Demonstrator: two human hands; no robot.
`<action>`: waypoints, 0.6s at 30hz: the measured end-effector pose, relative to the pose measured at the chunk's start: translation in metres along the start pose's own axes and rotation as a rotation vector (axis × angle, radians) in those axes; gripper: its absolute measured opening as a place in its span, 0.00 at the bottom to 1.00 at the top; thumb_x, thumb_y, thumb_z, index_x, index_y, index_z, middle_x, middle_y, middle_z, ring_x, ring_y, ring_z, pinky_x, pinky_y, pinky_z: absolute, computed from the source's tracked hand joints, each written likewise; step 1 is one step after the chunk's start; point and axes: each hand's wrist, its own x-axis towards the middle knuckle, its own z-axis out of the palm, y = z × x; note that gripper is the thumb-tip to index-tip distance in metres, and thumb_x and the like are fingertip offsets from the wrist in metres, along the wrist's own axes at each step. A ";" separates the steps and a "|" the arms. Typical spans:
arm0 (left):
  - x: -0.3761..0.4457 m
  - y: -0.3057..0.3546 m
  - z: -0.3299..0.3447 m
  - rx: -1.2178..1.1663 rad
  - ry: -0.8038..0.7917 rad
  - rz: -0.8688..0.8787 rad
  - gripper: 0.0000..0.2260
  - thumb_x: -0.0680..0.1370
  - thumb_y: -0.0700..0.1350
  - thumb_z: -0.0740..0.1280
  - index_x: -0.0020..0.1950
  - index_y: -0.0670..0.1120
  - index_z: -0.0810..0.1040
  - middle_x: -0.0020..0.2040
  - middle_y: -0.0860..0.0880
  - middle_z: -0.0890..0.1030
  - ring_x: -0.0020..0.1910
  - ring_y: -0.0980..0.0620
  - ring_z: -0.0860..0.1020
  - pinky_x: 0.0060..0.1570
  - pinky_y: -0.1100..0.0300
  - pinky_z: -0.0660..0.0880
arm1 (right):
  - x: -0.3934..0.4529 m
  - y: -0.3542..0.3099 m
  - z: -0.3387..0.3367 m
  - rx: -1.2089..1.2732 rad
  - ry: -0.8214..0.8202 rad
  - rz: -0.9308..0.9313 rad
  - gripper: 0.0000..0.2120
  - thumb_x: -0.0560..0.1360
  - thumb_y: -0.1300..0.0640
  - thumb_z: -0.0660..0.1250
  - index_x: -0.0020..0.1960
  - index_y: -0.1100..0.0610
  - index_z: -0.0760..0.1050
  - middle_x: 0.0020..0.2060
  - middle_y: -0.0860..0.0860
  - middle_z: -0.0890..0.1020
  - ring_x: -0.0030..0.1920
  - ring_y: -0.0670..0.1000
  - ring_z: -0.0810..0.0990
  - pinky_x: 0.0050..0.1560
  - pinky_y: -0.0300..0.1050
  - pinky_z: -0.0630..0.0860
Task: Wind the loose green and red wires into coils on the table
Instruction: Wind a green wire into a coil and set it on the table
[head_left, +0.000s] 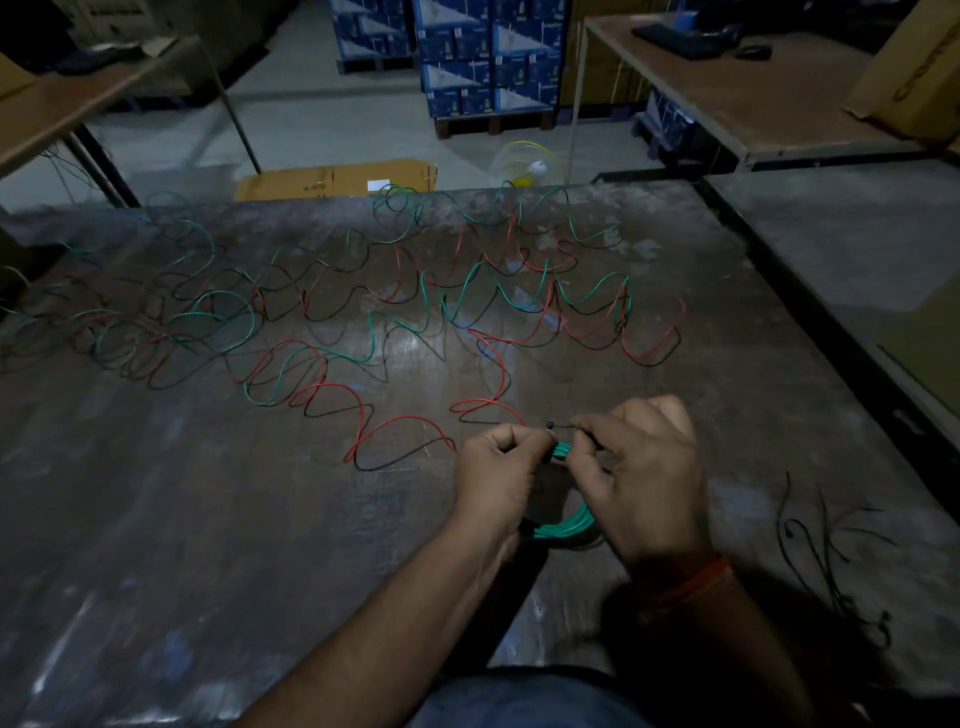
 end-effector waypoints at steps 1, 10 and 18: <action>0.000 0.001 0.000 -0.004 -0.001 0.000 0.09 0.74 0.36 0.71 0.34 0.44 0.79 0.27 0.48 0.76 0.25 0.55 0.70 0.27 0.65 0.65 | 0.000 0.000 0.000 0.001 0.002 0.003 0.05 0.69 0.65 0.75 0.43 0.57 0.84 0.35 0.52 0.76 0.42 0.55 0.71 0.44 0.41 0.63; -0.002 0.005 0.002 0.023 -0.018 0.033 0.11 0.74 0.34 0.69 0.33 0.44 0.78 0.23 0.52 0.74 0.22 0.60 0.67 0.23 0.69 0.63 | -0.001 0.000 -0.002 -0.002 0.012 0.013 0.04 0.70 0.64 0.74 0.43 0.56 0.84 0.35 0.52 0.76 0.42 0.54 0.71 0.43 0.44 0.67; -0.003 0.006 0.003 0.038 -0.021 0.031 0.13 0.75 0.34 0.69 0.32 0.45 0.77 0.21 0.54 0.72 0.19 0.61 0.66 0.21 0.70 0.60 | -0.001 0.000 -0.002 -0.004 0.005 0.014 0.03 0.71 0.61 0.72 0.43 0.56 0.83 0.35 0.51 0.77 0.42 0.56 0.73 0.42 0.46 0.68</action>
